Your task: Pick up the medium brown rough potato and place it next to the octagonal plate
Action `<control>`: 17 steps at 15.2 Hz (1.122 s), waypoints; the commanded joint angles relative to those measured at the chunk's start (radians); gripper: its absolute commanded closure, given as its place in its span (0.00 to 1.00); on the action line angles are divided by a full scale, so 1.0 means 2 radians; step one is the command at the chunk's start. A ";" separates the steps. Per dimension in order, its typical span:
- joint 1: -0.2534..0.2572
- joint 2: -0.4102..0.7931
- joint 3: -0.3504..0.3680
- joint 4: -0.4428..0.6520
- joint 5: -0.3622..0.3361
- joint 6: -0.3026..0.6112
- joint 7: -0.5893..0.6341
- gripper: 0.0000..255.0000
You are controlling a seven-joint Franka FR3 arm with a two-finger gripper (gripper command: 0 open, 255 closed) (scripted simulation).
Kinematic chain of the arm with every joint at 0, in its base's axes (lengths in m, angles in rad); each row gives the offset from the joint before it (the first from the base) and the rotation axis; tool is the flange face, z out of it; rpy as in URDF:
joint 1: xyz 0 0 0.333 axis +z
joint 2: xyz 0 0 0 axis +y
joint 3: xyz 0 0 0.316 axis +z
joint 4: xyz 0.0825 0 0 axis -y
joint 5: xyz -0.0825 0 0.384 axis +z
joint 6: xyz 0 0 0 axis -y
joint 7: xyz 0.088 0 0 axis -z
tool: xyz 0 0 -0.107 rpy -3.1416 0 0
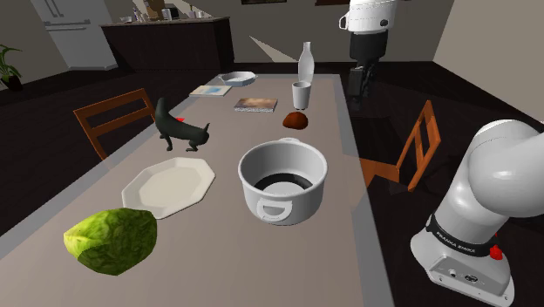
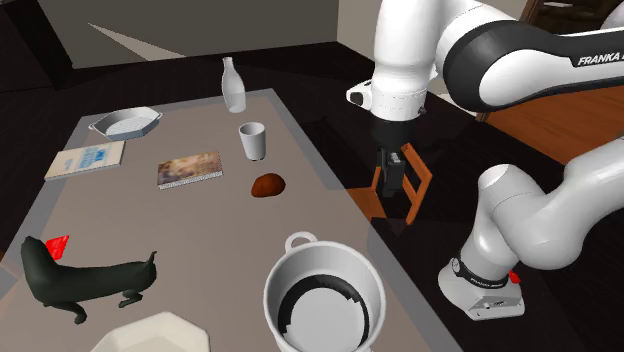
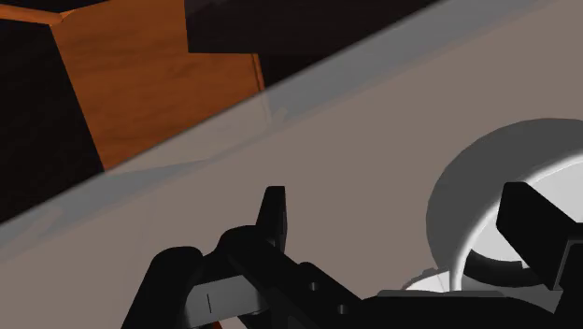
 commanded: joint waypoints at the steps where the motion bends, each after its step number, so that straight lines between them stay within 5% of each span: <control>1: 0.000 0.000 0.000 0.000 0.000 0.000 0.000 0.00; 9: -0.003 0.130 -0.090 0.048 -0.006 0.085 -0.121 0.00; 17: 0.006 0.293 -0.162 0.148 0.045 0.133 -0.255 0.00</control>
